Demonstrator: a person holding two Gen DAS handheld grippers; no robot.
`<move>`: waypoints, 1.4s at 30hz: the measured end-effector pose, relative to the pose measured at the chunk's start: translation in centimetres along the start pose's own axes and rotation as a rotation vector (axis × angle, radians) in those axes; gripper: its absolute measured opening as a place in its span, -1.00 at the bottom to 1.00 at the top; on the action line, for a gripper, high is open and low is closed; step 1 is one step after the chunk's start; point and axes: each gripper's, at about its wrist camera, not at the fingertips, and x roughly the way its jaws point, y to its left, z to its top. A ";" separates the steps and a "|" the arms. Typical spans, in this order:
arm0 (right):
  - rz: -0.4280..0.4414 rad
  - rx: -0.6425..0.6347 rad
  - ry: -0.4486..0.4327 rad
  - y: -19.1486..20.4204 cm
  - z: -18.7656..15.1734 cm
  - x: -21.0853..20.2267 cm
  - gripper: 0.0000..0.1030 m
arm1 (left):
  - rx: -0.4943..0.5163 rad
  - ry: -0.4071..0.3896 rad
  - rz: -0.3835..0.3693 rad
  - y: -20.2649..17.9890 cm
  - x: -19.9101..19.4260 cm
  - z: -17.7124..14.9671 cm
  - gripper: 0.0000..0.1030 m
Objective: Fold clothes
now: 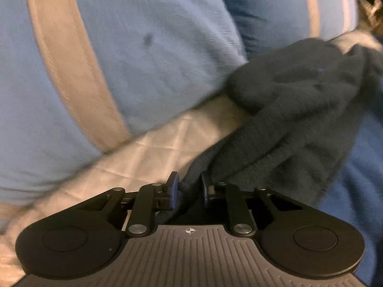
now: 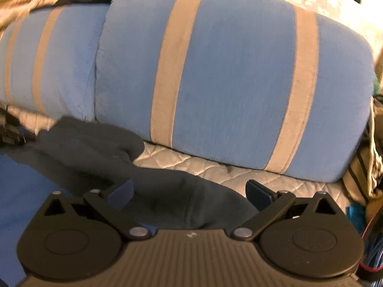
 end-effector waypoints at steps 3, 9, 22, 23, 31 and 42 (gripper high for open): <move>-0.003 -0.005 0.021 -0.2 0.4 1.4 1.00 | 0.025 -0.015 0.082 -0.6 -1.0 0.5 -0.61; 0.011 -0.037 -0.012 -0.8 2.6 4.8 1.00 | 0.061 0.003 0.159 -2.2 0.4 -0.1 -0.61; 0.113 -0.325 0.200 1.5 -1.1 9.8 1.00 | -0.004 -0.007 0.170 -2.8 2.1 -0.7 -0.61; 0.119 -0.308 0.192 1.3 -0.7 9.8 1.00 | -0.006 -0.005 0.168 -2.7 2.3 -0.7 -0.61; 0.087 -0.448 0.195 2.7 0.7 12.4 0.89 | -0.030 -0.005 0.170 -2.8 2.5 -0.7 -0.61; 0.172 -0.472 0.234 3.4 0.4 12.3 -0.79 | 0.045 0.039 0.311 -4.5 2.3 0.8 -0.64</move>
